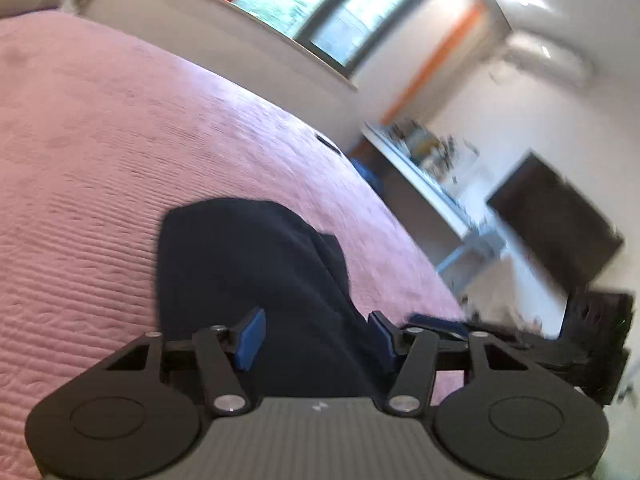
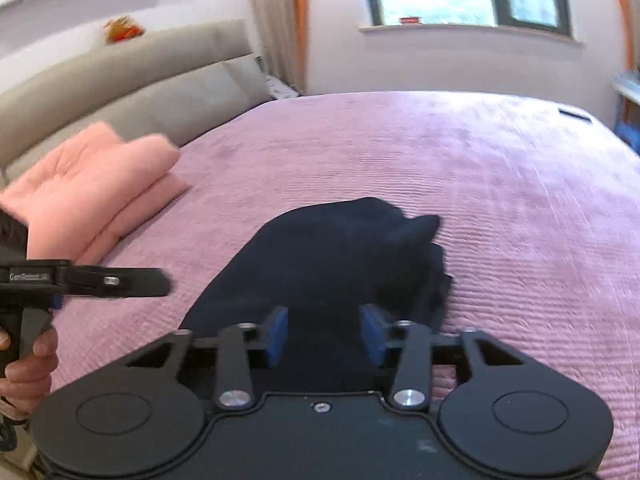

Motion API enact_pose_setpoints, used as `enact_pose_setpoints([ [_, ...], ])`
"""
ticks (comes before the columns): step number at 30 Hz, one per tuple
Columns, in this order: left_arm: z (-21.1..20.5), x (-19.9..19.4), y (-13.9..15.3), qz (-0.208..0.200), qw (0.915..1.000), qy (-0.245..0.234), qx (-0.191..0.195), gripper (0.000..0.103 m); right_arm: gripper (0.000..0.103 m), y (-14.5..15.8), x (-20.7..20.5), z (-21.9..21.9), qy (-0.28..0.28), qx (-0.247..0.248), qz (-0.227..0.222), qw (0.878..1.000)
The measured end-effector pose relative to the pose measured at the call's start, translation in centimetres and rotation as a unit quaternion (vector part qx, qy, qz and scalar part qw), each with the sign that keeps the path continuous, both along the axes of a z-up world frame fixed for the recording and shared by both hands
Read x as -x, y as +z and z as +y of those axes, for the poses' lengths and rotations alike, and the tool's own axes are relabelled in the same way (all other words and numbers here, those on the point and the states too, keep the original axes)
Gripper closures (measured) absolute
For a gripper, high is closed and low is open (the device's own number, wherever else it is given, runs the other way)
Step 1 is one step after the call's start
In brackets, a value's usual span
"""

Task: Fold large clothes
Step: 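Open both grippers and pull them back from the folded jacket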

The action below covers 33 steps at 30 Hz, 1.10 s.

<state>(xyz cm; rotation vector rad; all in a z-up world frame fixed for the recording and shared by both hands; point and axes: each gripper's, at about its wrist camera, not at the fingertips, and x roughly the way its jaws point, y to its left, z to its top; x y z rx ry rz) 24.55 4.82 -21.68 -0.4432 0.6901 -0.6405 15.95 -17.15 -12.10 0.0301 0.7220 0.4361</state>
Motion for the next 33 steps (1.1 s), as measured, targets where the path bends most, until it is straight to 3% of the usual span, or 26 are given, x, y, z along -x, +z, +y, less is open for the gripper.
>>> enact_pose_setpoints([
  [1, -0.8, 0.3, -0.7, 0.008, 0.9999, -0.009, -0.006, 0.054, 0.066, -0.6, -0.1, 0.5, 0.000, 0.009, 0.013, 1.000],
  [3, -2.6, 0.0, -3.0, 0.051, 0.9981, -0.019, -0.031, 0.074, 0.066, -2.6, -0.1, 1.1, -0.006, 0.040, 0.048, 0.998],
  [5, -2.4, 1.9, -4.2, 0.049, 0.9975, 0.004, -0.050, 0.079, 0.069, -5.2, 0.5, 0.9, -0.015, 0.068, 0.092, 0.993],
  [6, -1.8, 2.7, -4.7, 0.054, 0.9975, 0.018, -0.041, 0.087, 0.069, -6.1, 1.0, 0.5, -0.020, 0.068, 0.113, 0.991],
  [8, -0.1, 4.4, -5.3, 0.079, 0.9964, 0.029, -0.004, 0.091, 0.069, -7.8, 2.7, -0.4, -0.029, 0.065, 0.137, 0.988],
  [12, -0.3, 7.9, -7.5, 0.122, 0.9910, 0.024, -0.048, 0.093, 0.069, -7.8, 4.7, -1.9, -0.050, 0.049, 0.145, 0.987],
  [14, -0.9, 8.5, -7.5, 0.125, 0.9866, 0.048, -0.094, 0.093, 0.068, -6.8, 5.3, -2.7, -0.067, 0.042, 0.148, 0.986],
  [17, -1.1, 9.4, -4.9, 0.107, 0.9899, 0.058, -0.072, 0.092, 0.063, -3.4, 6.6, -2.5, -0.084, 0.044, 0.122, 0.988],
  [19, -1.3, 10.4, -1.9, 0.080, 0.9924, 0.066, -0.066, 0.081, 0.044, -0.5, 7.7, -2.3, -0.095, 0.048, 0.091, 0.990],
  [21, -2.3, 11.4, 1.9, 0.046, 0.9926, 0.081, -0.079, 0.064, 0.030, 2.6, 9.2, -2.0, -0.101, 0.042, 0.058, 0.992],
  [26, -4.2, 14.7, 10.1, -0.010, 0.9880, 0.104, -0.114, 0.053, 0.025, 9.1, 11.7, -0.4, -0.113, 0.045, 0.004, 0.993],
  [29, -5.3, 16.7, 13.8, -0.029, 0.9814, 0.133, -0.136, 0.029, 0.024, 11.8, 12.8, 0.5, -0.127, 0.055, -0.006, 0.990],
  [31, -6.0, 17.8, 15.7, -0.050, 0.9751, 0.153, -0.153, 0.025, 0.024, 13.2, 13.5, 0.9, -0.143, 0.056, -0.011, 0.988],
  [33, -6.7, 19.3, 17.6, -0.066, 0.9664, 0.172, -0.180, 0.010, 0.023, 14.1, 14.2, 0.9, -0.155, 0.051, -0.019, 0.986],
])
